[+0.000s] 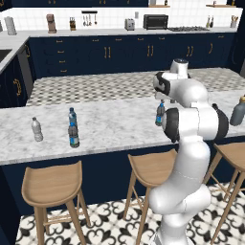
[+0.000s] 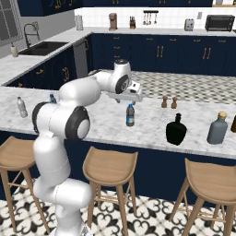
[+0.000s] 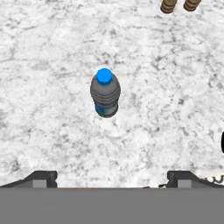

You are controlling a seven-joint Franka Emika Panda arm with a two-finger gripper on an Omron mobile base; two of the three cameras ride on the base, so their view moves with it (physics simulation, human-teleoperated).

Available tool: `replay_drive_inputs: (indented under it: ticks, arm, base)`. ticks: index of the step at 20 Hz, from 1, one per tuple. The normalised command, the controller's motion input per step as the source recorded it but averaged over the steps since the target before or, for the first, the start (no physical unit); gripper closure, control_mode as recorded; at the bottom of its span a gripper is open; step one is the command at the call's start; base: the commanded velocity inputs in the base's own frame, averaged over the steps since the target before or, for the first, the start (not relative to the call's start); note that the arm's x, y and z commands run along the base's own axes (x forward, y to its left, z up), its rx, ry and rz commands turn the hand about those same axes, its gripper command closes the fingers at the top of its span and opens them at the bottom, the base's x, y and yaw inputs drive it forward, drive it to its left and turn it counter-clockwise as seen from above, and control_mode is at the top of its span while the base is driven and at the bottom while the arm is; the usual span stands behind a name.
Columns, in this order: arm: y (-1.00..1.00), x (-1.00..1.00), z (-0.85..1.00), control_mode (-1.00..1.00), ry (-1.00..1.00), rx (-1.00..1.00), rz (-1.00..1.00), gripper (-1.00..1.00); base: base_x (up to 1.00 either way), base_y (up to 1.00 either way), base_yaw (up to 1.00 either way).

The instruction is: Move the plastic bottles in the middle to the plastics group, and the glass bottles in the middle to the glass group.

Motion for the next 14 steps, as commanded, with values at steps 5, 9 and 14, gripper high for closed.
replay_drive_inputs:
  ticks: [5,9,14]
  arm:
    - [0.19,0.48,-0.28,-1.00,0.02,0.00,0.00,-1.00]
    - [-0.06,0.09,-0.09,-1.00,0.01,0.00,0.00,-1.00]
    - [-0.15,0.21,-0.14,-1.00,0.01,0.00,0.00,-1.00]
  base:
    - [0.00,0.00,0.00]
    - [0.00,0.00,0.00]
    - [0.00,0.00,0.00]
